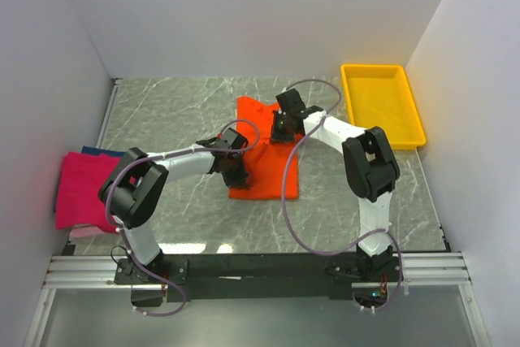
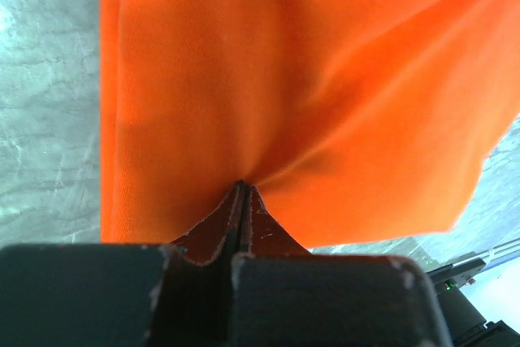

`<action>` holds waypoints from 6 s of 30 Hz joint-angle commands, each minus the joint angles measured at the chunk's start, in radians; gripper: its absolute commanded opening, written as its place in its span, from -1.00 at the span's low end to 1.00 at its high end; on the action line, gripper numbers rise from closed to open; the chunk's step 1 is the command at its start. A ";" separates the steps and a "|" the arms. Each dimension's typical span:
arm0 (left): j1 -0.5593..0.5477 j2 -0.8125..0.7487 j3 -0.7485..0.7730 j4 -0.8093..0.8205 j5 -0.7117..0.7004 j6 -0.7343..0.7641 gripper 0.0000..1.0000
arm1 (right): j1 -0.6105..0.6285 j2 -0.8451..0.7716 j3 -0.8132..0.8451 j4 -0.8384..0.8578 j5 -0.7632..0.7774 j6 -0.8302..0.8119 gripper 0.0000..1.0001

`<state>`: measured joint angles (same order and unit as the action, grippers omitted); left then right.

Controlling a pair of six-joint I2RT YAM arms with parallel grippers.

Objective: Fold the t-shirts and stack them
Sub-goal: Fold the tshirt

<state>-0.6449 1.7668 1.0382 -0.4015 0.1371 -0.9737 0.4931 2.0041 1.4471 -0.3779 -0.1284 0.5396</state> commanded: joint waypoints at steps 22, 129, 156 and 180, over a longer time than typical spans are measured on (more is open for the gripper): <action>0.128 0.144 0.402 0.023 0.119 0.030 -0.99 | -0.088 -0.127 -0.209 0.287 -0.310 0.135 -1.00; 0.212 -0.201 -0.380 0.194 0.180 0.087 0.06 | -0.093 -0.705 -1.156 0.531 -0.220 0.401 -0.10; 0.061 -0.553 -0.426 -0.062 0.068 0.006 -0.99 | 0.048 -1.157 -1.208 0.168 -0.155 0.388 -1.00; 0.109 -0.514 0.044 -0.267 0.024 0.108 -0.99 | 0.013 -1.092 -0.627 -0.219 0.024 0.163 -1.00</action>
<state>-0.5789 1.2163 0.9913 -0.6567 0.1623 -0.9302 0.5488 0.8524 0.7254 -0.5915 -0.1219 0.7895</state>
